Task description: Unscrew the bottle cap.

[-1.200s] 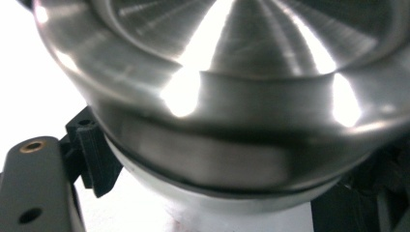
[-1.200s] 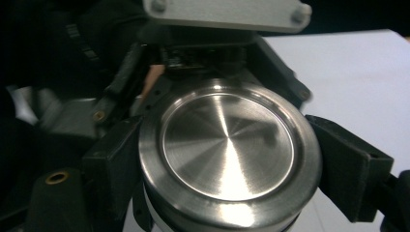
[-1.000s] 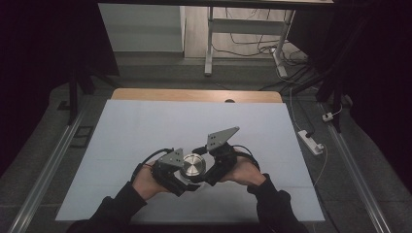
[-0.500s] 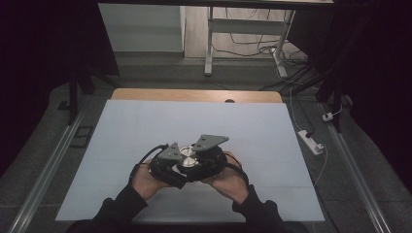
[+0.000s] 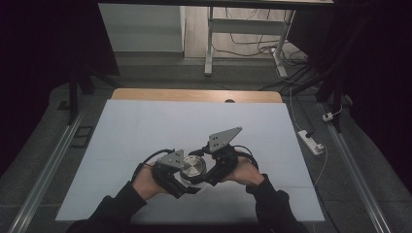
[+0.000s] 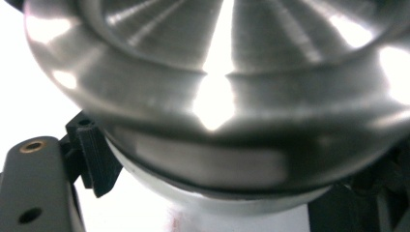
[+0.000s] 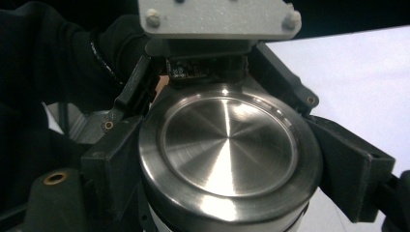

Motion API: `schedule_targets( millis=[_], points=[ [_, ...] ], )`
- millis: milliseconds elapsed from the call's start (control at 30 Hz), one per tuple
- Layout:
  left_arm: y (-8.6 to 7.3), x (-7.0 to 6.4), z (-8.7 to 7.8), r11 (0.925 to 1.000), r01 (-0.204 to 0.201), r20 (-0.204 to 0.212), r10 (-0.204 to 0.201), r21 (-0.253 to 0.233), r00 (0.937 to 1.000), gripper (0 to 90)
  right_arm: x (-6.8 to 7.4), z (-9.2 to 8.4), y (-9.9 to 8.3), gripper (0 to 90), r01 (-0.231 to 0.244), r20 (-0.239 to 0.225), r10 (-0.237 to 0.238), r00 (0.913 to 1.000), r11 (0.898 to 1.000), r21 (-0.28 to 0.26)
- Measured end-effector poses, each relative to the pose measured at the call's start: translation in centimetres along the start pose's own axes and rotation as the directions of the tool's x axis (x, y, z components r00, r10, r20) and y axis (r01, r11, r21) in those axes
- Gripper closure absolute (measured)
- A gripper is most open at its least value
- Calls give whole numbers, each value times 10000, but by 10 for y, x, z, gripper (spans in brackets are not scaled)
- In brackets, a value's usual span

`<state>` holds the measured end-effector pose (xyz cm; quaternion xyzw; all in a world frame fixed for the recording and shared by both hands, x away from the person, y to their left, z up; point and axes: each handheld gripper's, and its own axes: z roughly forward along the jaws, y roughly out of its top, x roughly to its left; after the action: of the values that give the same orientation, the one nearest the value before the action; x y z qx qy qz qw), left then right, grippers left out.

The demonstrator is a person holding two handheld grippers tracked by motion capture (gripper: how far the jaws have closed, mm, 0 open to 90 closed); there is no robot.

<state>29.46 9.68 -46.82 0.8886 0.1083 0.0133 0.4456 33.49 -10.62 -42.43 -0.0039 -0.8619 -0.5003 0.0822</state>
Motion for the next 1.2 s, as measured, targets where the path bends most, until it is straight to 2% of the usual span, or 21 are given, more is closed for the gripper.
schedule_targets(
  millis=[133, 167, 200, 267, 333, 367, 400, 433, 567, 667, 700, 733, 800, 833, 867, 900, 933, 967, 1067, 1100, 1200],
  points=[
    [-2, 5, -2, 9981, 610, -960, -602, 45, 9936, 154, 2, 0, 5, 11, -538, 957, 519, 9941, 9984, 178],
    [-2, 5, -2, 9981, 610, -960, -602, 45, 9936, 154, 3, 0, 7, 2, -644, 1270, 616, 9900, 9977, 187],
    [-3, 8, -5, 9953, 963, -1561, -962, -72, 9830, 154, 6, -1, 10, 2, -800, 1683, 756, 9828, 9966, 196],
    [-5, 10, -6, 9909, 1336, -2096, -1335, -140, 9686, 154, 10, 0, 15, 2, -978, 2800, 849, 9562, 9947, 321],
    [-5, 11, -7, 9891, 1467, -2274, -1458, -134, 9628, 154, 16, 7, 18, 27, -1152, 3810, 878, 9204, 9921, 496],
    [-6, 12, -7, 9874, 1573, -2381, -1568, -170, 9585, 154, 16, 7, 18, 27, -1152, 3810, 878, 9204, 9921, 496],
    [-6, 12, -7, 9850, 1713, -2447, -1715, -226, 9543, 154, 17, 11, 19, 36, -1270, 4226, 901, 9018, 9901, 598],
    [-6, 12, -6, 9844, 1742, -2475, -1746, -238, 9530, 154, 22, 23, 20, 63, -1368, 4763, 924, 8744, 9888, 593],
    [-5, 10, -5, 9864, 1641, -2492, -1621, -128, 9548, 154, 28, 31, 21, 171, -1212, 5334, 797, 8421, 9917, 432],
    [-4, 10, -5, 9890, 1474, -2163, -1469, -140, 9652, 154, 29, 30, 21, 173, -1052, 5292, 619, 8462, 9931, 521],
    [-5, 10, -6, 9902, 1387, -1948, -1395, -175, 9709, 154, 28, 28, 21, 175, -1023, 5141, 594, 8557, 9932, 554],
    [-6, 12, -8, 9936, 1116, -1380, -1130, -177, 9840, 154, 27, 24, 21, 176, -823, 4624, 438, 8856, 9946, 634],
    [-6, 11, -9, 9948, 987, -1049, -1010, -269, 9893, 154, 25, 18, 20, 177, -608, 3912, 312, 9198, 9961, 636],
    [-5, 10, -11, 9968, 725, -503, -741, -346, 9960, 154, 23, 15, 19, 177, -460, 3451, 236, 9383, 9973, 569],
    [-5, 10, -11, 9968, 725, -503, -741, -346, 9960, 154, 23, 15, 19, 177, -460, 3451, 236, 9383, 9973, 569],
    [-4, 9, -11, 9985, 451, -257, -459, -299, 9986, 154, 18, 8, 17, 177, -37, 2349, -67, 9720, 9990, 434],
    [-3, 7, -11, 9986, 392, -115, -396, -345, 9992, 154, 18, 8, 17, 177, -37, 2349, -67, 9720, 9990, 434],
    [-1, 5, -10, 9995, 69, 152, -64, -322, 9999, 154, 15, 2, 14, 176, 380, 1582, -425, 9865, 9988, 317],
    [1, 3, -8, 9997, 62, 75, -61, -240, 10000, 154, 13, -1, 10, 175, 597, 1067, -611, 9924, 9981, 167],
    [1, 4, -7, 9997, 128, -66, -129, -215, 9999, 154, 10, -2, 9, 150, 220, 1030, -219, 9944, 9998, 6],
    [-1, 8, -8, 9979, 634, -965, -641, -107, 9933, 154, 9, -6, 14, 48, -626, 2122, 635, 9752, 9980, -110]
  ],
)
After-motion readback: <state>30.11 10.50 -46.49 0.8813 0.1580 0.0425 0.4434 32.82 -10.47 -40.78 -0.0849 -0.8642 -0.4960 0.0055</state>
